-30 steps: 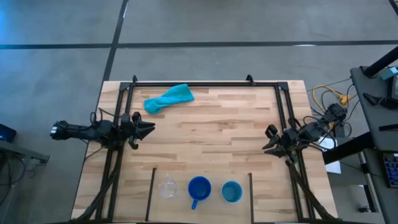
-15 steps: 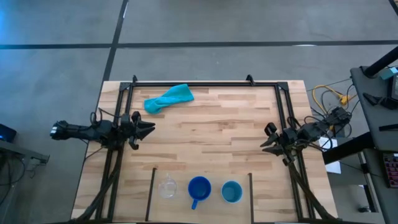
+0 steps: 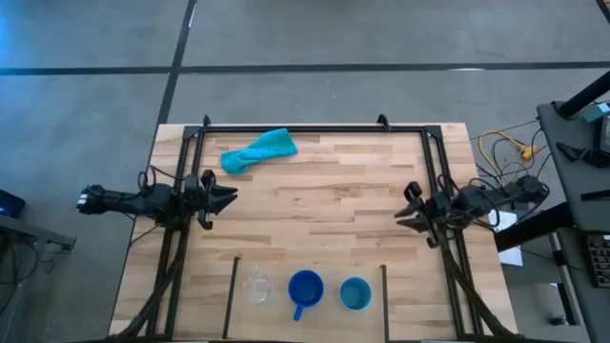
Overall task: Stack small to large cups/mugs on shelf
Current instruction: Return to Home Position
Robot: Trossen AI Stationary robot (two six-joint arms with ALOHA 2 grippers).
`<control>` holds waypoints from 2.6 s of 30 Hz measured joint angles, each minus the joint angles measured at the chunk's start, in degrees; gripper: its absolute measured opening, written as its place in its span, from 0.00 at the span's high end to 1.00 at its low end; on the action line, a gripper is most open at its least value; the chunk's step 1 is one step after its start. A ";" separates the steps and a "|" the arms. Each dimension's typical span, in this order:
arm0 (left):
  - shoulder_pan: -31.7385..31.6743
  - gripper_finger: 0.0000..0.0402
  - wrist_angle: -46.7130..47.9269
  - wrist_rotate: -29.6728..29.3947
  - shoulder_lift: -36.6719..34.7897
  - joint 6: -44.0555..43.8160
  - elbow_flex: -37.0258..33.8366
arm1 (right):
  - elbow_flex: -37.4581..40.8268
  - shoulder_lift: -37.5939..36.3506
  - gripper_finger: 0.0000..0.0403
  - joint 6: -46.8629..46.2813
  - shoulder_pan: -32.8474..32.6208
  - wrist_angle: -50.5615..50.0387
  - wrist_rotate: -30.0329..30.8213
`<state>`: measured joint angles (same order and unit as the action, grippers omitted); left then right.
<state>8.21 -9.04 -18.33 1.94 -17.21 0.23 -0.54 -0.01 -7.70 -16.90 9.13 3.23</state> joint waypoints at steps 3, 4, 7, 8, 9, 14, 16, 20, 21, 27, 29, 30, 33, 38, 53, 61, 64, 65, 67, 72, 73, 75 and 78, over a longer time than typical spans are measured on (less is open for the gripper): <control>0.00 0.78 0.03 -0.02 0.26 0.07 0.00 | -0.02 0.00 0.82 -0.03 2.50 -0.41 -0.67; 0.00 0.78 0.07 -0.04 0.28 0.07 0.00 | -0.02 0.00 0.82 -0.04 3.21 -0.58 -0.67; 0.00 0.78 0.09 -0.06 0.20 0.00 0.00 | -0.02 0.00 0.83 -0.02 5.00 -1.19 -0.67; 0.00 0.78 0.09 -0.10 0.17 0.05 0.00 | -0.02 0.00 0.83 0.05 5.55 -1.54 -0.66; 0.00 0.78 0.07 -0.12 0.17 0.19 0.00 | -0.02 0.00 0.83 0.09 6.00 -1.76 -0.64; 0.00 0.78 0.11 -0.13 0.26 1.09 0.00 | -0.02 0.00 0.82 0.26 7.68 -2.06 -0.27; 0.00 0.78 0.09 -0.13 0.21 1.09 0.00 | -0.02 0.00 0.81 0.30 7.95 -2.06 -0.18; 0.00 0.78 0.11 -0.13 0.32 1.09 0.00 | -0.02 0.00 0.81 0.28 7.95 -3.17 -0.18; 0.00 0.78 0.11 -0.13 0.32 1.09 0.00 | -0.02 0.00 0.81 0.28 7.95 -3.13 -0.18; 0.00 0.78 0.12 -0.13 0.32 1.09 0.00 | -0.02 0.01 0.83 0.28 7.95 -2.99 -0.18; 0.00 0.78 0.11 -0.13 0.32 1.09 0.00 | -0.02 0.09 0.83 0.26 7.95 -3.00 -0.18; 0.00 0.78 0.11 -0.13 0.25 1.09 0.00 | -0.02 0.09 0.83 0.27 7.95 -2.99 -0.18; 0.00 0.78 0.11 -0.13 0.23 1.09 0.00 | -0.02 0.09 0.82 0.26 7.95 -2.99 -0.18; 0.00 0.78 0.10 -0.13 0.43 1.11 0.00 | -0.02 0.15 0.81 0.26 7.95 -2.96 -0.17; 0.00 0.78 0.11 -0.13 0.43 1.11 0.00 | -0.02 0.15 0.83 0.26 7.95 -2.95 -0.16; 0.00 0.78 0.11 -0.13 0.43 1.11 0.00 | -0.02 0.15 0.80 0.26 7.95 -2.95 -0.16; 0.00 0.78 0.11 -0.13 0.43 1.11 0.00 | -0.02 0.15 0.81 0.24 7.95 -2.95 -0.16; 0.00 0.78 0.11 -0.13 0.43 1.11 0.00 | -0.02 0.15 0.81 0.24 7.95 -2.95 -0.16; 0.00 0.78 0.11 -0.13 0.43 1.11 0.00 | -0.02 0.15 0.82 0.24 7.95 -2.95 -0.16; 0.00 0.78 0.11 -0.13 0.43 1.11 0.00 | -0.02 0.15 0.83 0.25 7.95 -2.95 -0.16; 0.00 0.78 0.11 -0.13 0.43 1.11 0.00 | -0.02 0.15 0.83 0.24 7.95 -2.95 -0.16; 0.00 0.78 0.11 -0.13 0.43 1.11 0.00 | -0.02 0.15 0.83 0.25 7.95 -2.95 -0.16; 0.00 0.78 0.11 -0.13 0.43 1.11 0.00 | -0.02 0.15 0.82 0.24 7.95 -2.95 -0.16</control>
<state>8.21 -8.93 -18.46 2.37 -16.10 0.23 -0.56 0.14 -7.46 -8.95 6.17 3.07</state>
